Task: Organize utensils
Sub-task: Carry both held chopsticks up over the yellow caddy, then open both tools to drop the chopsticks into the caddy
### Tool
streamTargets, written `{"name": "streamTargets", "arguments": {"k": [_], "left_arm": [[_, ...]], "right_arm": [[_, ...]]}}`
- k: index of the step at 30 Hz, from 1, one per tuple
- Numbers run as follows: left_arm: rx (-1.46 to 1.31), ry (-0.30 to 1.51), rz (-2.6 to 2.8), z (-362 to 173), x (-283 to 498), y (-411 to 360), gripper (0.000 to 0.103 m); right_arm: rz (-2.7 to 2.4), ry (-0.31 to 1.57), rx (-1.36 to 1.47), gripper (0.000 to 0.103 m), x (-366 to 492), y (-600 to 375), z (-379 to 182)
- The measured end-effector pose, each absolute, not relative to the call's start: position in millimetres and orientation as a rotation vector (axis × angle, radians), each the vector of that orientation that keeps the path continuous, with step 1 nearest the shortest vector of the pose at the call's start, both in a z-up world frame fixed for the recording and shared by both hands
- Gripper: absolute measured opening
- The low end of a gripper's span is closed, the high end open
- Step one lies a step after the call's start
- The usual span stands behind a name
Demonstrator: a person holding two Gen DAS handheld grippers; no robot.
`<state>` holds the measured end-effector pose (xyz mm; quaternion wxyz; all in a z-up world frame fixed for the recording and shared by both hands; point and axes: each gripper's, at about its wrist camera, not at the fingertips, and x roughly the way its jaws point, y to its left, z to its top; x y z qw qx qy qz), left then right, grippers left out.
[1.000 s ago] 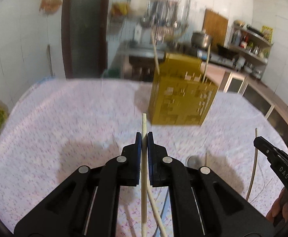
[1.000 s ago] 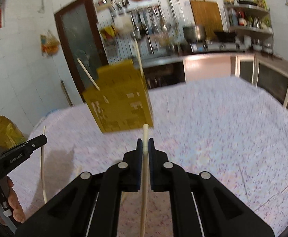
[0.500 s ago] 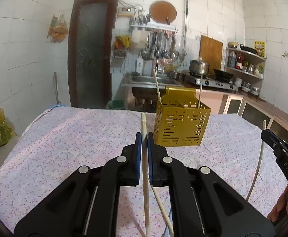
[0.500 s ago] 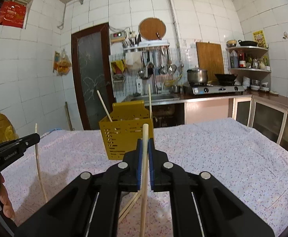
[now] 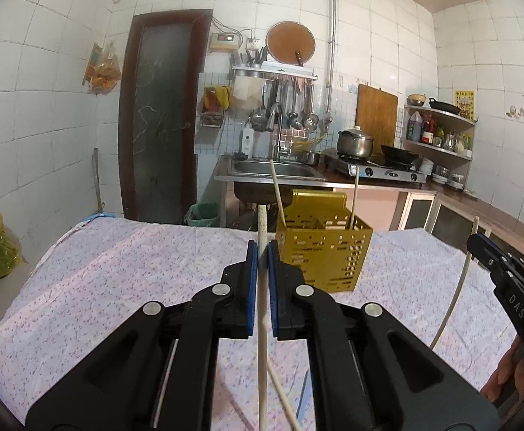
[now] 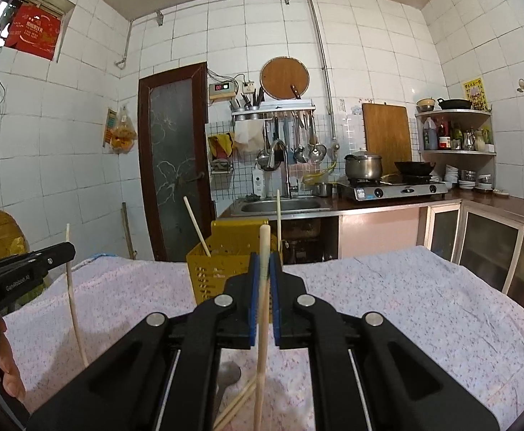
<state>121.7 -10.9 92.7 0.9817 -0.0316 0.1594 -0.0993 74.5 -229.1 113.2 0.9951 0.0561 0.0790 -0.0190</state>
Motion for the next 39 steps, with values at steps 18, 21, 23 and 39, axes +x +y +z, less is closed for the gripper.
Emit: {"name": "streamTargets", "arguments": {"k": [18,21,23,39], "left_arm": [[-0.121,0.135,-0.264,208,230,-63,0.005],[-0.119,0.121,-0.261,213,257,-77,0.005],[-0.109,0.117,-0.255,211,274,-85,0.005],[-0.021,0.271,-0.239,103,363,-112,0.005]], "right_arm": [[-0.028,-0.011,0.124,0.006,193,-254,226],[-0.028,-0.032,0.130,0.006,217,-257,236],[-0.022,-0.037,0.128,0.006,235,-257,239],[0.013,0.157,0.087,0.006,310,-255,135]]}}
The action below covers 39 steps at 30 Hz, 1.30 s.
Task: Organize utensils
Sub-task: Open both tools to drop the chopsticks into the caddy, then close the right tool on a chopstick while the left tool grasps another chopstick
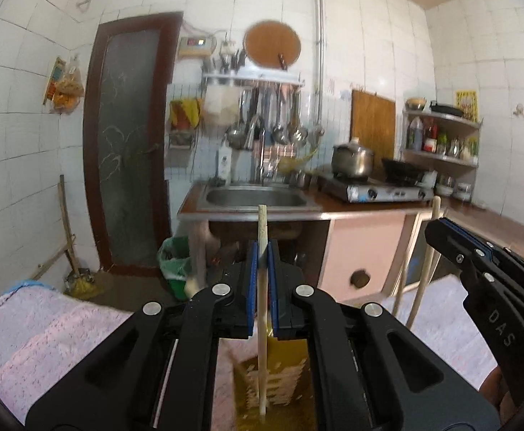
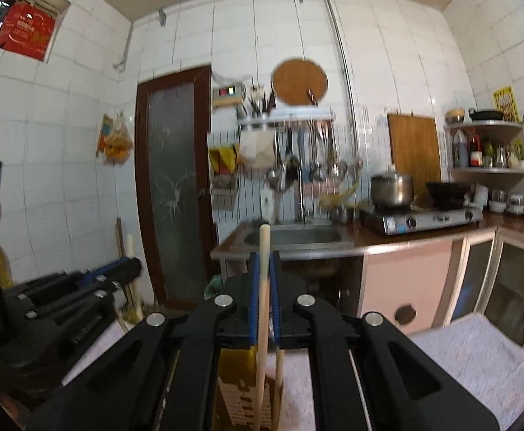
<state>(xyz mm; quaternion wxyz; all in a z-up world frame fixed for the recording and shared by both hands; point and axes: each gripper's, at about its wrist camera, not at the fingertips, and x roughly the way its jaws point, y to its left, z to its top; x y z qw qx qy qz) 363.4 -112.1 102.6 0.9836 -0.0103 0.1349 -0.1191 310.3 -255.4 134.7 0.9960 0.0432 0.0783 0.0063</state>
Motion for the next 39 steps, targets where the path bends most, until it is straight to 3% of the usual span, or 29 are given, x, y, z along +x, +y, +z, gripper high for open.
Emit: {"name": "streamTargets", "arguments": {"k": [4,5,6,7,8,11,15,19,27,39], "left_arm": [[-0.039,0.320,-0.233,99,353,-96,0.006],[-0.040,0.324,-0.232,100,348,-93,0.019],[-0.040,0.331,-0.225,104,340,-88,0.050],[-0.036,0.333,-0.218,107,334,-84,0.066],[-0.032,0.325,-0.210,110,326,-80,0.079],[0.010,0.322,-0.198,115,300,-66,0.082],[0.006,0.342,-0.165,120,267,-37,0.097],[0.016,0.376,-0.130,111,240,-17,0.098],[-0.009,0.552,-0.113,62,219,-2,0.098],[0.082,0.767,-0.083,-24,212,-23,0.098]], "right_arm": [[0.003,0.219,0.063,0.007,303,-255,126],[-0.005,0.234,0.059,0.008,298,-255,127],[-0.012,0.246,0.061,0.020,294,-257,127],[-0.020,0.256,0.072,0.054,289,-259,129],[-0.029,0.258,0.093,0.068,279,-263,132],[-0.054,0.282,0.105,0.071,257,-269,134],[-0.083,0.328,0.103,0.077,222,-276,130],[-0.114,0.371,0.091,0.083,189,-274,116],[-0.103,0.539,0.112,0.083,150,-259,70],[-0.130,0.802,0.149,0.083,162,-236,-7]]}}
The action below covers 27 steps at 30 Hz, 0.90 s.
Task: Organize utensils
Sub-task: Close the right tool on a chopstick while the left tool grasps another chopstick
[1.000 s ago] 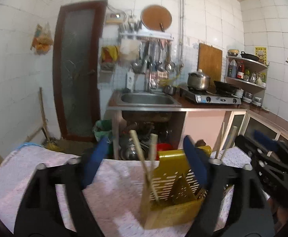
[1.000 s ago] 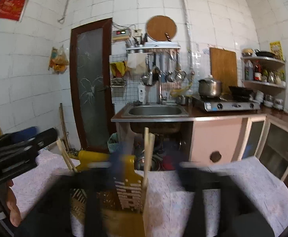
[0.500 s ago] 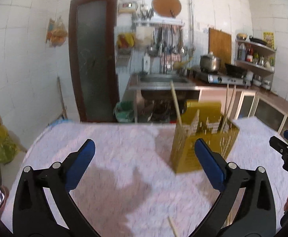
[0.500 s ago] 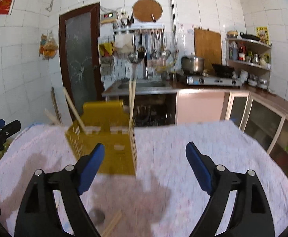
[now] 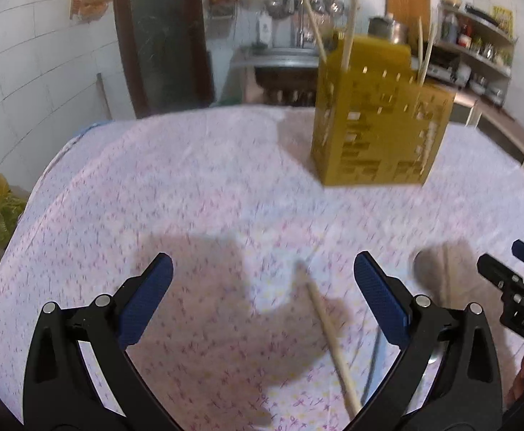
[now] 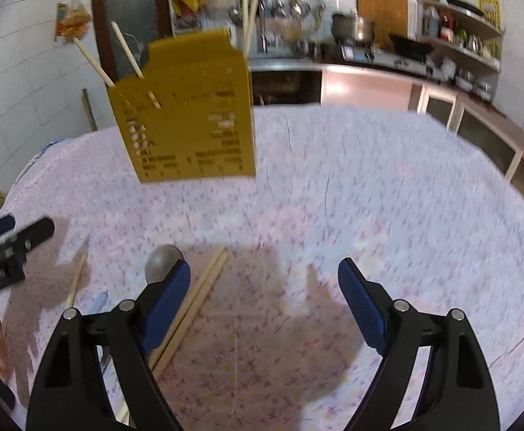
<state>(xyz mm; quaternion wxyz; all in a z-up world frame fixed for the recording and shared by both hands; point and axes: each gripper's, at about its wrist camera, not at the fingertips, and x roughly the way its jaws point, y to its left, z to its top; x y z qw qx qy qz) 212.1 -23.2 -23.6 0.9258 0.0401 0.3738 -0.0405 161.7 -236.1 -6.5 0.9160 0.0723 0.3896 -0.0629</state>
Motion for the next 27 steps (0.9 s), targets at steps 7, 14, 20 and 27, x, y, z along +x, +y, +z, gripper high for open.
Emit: {"name": "streamTargets", "arguments": {"k": [7,14,20,27], "left_arm": [[0.119,0.817,-0.057,-47,213,-24,0.098],[0.127,0.841,-0.062,-57,214,-25,0.098],[0.137,0.829,-0.058,-55,212,-27,0.098],[0.128,0.832,-0.047,-52,213,-25,0.098]], "right_arm": [[-0.157,0.868,0.144,0.082,169,-223,-26],[-0.188,0.884,0.175,0.075,168,-223,-26],[-0.193,0.908,0.155,0.066,175,-212,-27],[-0.185,0.944,0.180,0.038,186,-208,-22]]}}
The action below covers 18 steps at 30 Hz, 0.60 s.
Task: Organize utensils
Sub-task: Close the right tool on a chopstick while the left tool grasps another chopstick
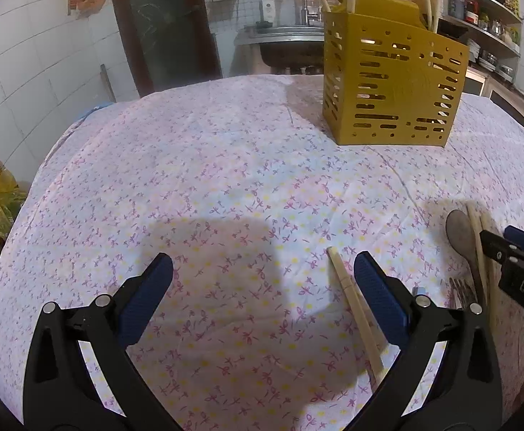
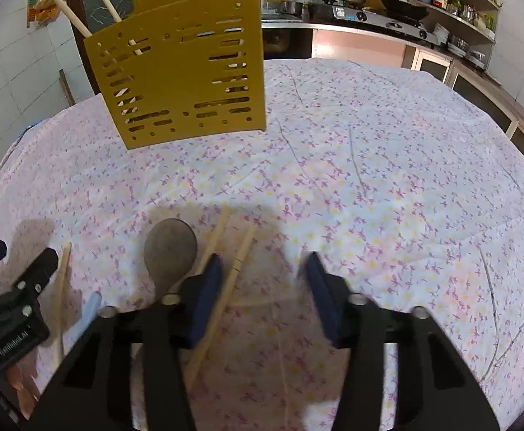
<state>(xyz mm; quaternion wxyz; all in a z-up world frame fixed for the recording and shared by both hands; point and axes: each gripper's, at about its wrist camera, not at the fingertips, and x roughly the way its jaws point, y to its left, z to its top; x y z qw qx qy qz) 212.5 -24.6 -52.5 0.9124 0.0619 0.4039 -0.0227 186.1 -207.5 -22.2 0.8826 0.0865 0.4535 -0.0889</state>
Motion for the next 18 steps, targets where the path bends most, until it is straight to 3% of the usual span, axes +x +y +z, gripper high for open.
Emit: {"name": "streamTargets", "arguments": {"k": [4,10,13,18], "left_arm": [[0.104,0.861,-0.053,-53,214,-24,0.098],[0.091,0.890,-0.053,-56,212,-30,0.096],[0.092,0.921,-0.069,-61,211,-37,0.086],[0.096,0.945,-0.087,-64,210,-49,0.060]], "right_arm": [[-0.157,0.954,0.187,0.015,191,-205,-21],[-0.076,0.944,0.168,0.010,187,-207,-20],[-0.061,0.946,0.161,0.007,182,-214,-20],[-0.050,0.951,0.143,0.006,176,-219,-20]]}}
